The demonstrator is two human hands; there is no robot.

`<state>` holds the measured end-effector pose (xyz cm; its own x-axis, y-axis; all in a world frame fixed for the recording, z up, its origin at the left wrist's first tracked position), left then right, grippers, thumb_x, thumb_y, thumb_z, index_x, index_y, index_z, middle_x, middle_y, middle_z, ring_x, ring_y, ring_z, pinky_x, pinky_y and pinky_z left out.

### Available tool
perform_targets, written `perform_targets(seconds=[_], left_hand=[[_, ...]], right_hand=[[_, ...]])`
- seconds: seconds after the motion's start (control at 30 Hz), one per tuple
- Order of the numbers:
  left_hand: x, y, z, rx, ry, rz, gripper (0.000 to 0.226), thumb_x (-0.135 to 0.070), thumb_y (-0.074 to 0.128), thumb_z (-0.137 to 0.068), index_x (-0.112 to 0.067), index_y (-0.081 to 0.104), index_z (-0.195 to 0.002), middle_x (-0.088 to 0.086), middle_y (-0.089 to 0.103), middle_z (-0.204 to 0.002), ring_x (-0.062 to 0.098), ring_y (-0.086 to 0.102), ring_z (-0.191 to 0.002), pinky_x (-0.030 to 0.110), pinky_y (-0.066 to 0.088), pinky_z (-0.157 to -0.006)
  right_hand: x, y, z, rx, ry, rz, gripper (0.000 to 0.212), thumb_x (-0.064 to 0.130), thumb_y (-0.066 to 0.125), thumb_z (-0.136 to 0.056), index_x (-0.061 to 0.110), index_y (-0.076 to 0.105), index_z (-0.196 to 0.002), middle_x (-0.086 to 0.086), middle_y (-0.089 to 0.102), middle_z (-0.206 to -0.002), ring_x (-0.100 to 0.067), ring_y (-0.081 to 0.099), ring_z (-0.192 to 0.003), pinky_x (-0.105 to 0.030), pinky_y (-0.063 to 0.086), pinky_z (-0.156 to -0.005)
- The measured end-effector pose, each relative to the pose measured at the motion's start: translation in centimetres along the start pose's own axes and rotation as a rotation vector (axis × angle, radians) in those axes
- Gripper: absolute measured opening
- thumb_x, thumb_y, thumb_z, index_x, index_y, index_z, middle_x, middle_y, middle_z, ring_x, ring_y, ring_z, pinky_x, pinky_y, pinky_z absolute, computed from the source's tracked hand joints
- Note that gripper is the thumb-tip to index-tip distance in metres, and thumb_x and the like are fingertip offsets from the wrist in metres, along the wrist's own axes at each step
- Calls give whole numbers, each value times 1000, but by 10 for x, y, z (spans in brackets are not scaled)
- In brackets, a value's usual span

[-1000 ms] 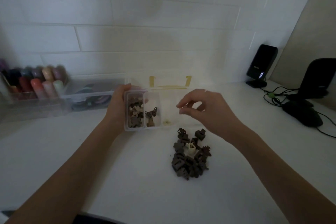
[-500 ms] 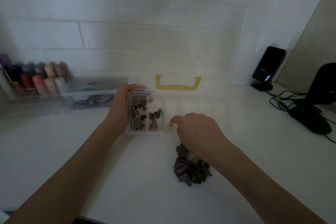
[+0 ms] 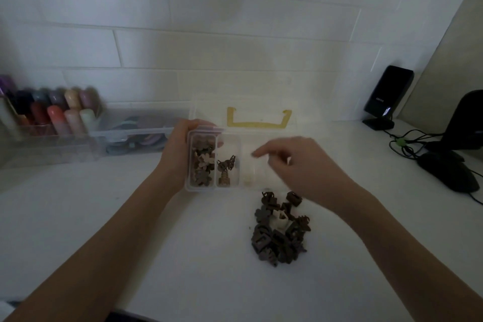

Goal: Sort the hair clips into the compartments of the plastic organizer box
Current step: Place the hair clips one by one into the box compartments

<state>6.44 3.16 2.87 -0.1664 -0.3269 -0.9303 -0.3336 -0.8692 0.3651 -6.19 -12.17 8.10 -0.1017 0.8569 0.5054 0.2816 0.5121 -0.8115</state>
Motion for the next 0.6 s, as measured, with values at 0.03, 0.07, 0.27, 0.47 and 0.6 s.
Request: perform_targets(seconds=[0.03, 0.07, 0.27, 0.47, 0.6], left_hand=[[0, 0, 0, -3, 7, -5, 25, -32, 43, -82, -19, 60, -69, 7, 63, -72, 22, 59, -66, 31, 45, -69], [0, 0, 0, 1, 6, -5, 25, -32, 44, -82, -19, 61, -68, 7, 63, -71, 22, 59, -66, 31, 45, -69], [-1, 1, 1, 10, -1, 3, 28, -32, 44, -82, -20, 61, -64, 5, 62, -68, 21, 59, -64, 30, 45, -68], [-1, 3, 3, 28, 15, -2, 31, -33, 41, -84, -20, 60, -63, 7, 61, -69, 23, 56, -66, 30, 43, -68], [0, 3, 3, 26, 9, -9, 30, -34, 42, -83, -20, 61, -65, 7, 62, -70, 21, 57, -64, 30, 43, -68]], right_hand=[[-2, -8, -2, -75, -3, -50, 27, 18, 47, -94, 32, 69, -101, 15, 56, -62, -6, 41, -37, -16, 37, -41], [-4, -14, -3, -133, -5, -82, 22, 22, 49, -94, 34, 68, -99, 10, 56, -58, -10, 48, -42, -21, 42, -44], [-3, -13, -4, -119, 51, -340, 10, 29, 66, -85, 23, 69, -93, -2, 57, -66, -2, 52, -47, -14, 42, -44], [14, 9, 1, -42, -132, 51, 17, 21, 56, -92, 23, 67, -106, 3, 59, -90, -11, 55, -79, -15, 44, -70], [19, 32, 8, 40, -56, 405, 29, 26, 40, -100, 16, 51, -125, -8, 63, -95, -26, 62, -83, -32, 50, -71]])
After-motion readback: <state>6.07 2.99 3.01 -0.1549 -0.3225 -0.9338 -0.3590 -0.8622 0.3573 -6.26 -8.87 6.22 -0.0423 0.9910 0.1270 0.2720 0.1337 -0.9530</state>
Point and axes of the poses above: each hand's wrist, its own z-axis away from the middle knuckle, its own y-axis out of the palm, x = y × z, the point moved 4 cm from there along -z, towards the middle knuckle
